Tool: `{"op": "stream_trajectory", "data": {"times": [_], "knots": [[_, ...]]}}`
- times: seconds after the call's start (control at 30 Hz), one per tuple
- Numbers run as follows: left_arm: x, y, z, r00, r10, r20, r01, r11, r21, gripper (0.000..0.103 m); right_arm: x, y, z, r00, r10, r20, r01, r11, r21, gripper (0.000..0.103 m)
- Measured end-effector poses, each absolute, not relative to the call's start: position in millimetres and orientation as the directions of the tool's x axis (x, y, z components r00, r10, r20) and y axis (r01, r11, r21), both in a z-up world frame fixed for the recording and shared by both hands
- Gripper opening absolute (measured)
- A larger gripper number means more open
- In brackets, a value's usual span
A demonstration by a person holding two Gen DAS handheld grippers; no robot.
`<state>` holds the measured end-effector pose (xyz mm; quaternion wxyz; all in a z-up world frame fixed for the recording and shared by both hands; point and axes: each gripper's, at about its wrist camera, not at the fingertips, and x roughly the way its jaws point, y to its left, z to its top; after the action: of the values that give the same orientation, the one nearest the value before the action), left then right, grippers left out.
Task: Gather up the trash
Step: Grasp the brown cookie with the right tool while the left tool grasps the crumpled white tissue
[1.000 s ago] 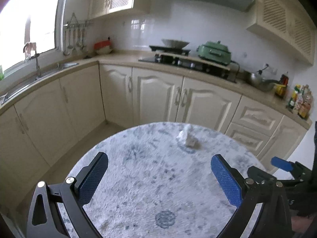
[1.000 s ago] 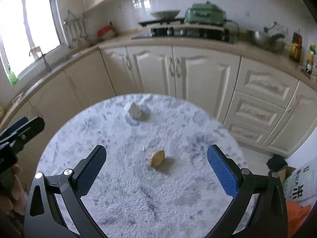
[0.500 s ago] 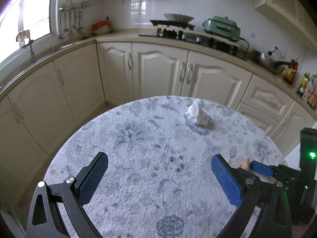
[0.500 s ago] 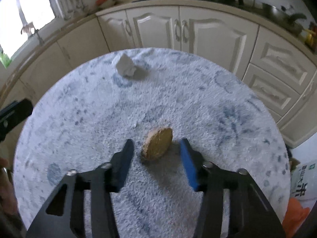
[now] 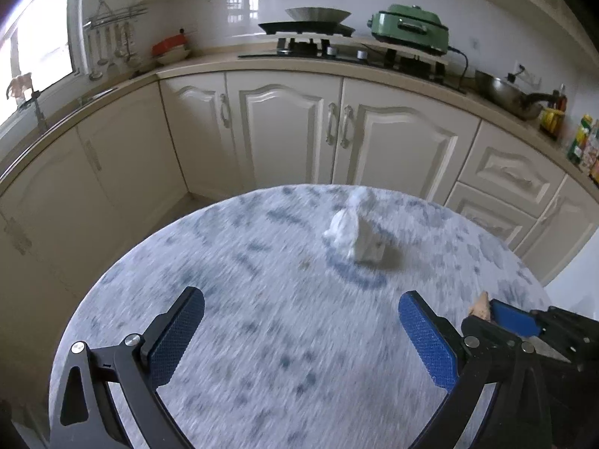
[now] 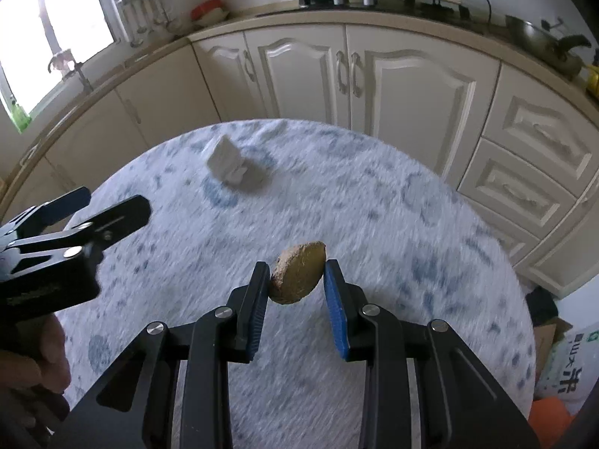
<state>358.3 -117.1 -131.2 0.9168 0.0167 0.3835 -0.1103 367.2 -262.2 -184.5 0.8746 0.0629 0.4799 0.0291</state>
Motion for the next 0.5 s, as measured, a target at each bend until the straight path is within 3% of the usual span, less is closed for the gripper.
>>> {"op": "stream_trajectory", "data": {"times": [0.23,0.3,0.33,0.37,0.43,0.47,0.5], "knots": [[421.4,-159.5,-152.6,0.665,-0.184,-0.724,0.241,0.970,-0.025,0.102,379.7,-283.0,-187.2,0.546,0.108,-0.831,0.044,0.987,0.157,0.030],[434.5,-168.7,-160.0,0.658,-0.179,-0.732,0.249,0.968,-0.013,0.098,380.6,-288.1,-187.9,0.547,0.109,-0.830,0.052,0.985,0.164,0.030],[441.4,-172.7,-165.2,0.649,-0.179,-0.740,0.257,0.966,-0.009,0.088,381.5,-290.6,-188.1,0.548,0.109,-0.830,0.056,0.984,0.166,0.030],[446.3,-176.1,-169.8,0.634,-0.191,-0.750,0.270,0.963,-0.017,0.070,381.4,-292.3,-188.3,0.548,0.108,-0.830,0.060,0.984,0.167,0.030],[456.1,-178.8,-178.0,0.591,-0.224,-0.775,0.289,0.956,-0.056,0.056,381.0,-295.6,-188.2,0.549,0.108,-0.829,0.066,0.983,0.172,0.030],[456.6,-179.1,-178.3,0.605,-0.227,-0.763,0.287,0.956,-0.057,0.040,380.4,-296.6,-187.9,0.550,0.109,-0.828,0.069,0.982,0.175,0.030],[457.1,-179.6,-179.9,0.597,-0.235,-0.767,0.295,0.953,-0.062,0.035,379.6,-298.2,-187.4,0.551,0.109,-0.827,0.073,0.981,0.178,0.030]]}}
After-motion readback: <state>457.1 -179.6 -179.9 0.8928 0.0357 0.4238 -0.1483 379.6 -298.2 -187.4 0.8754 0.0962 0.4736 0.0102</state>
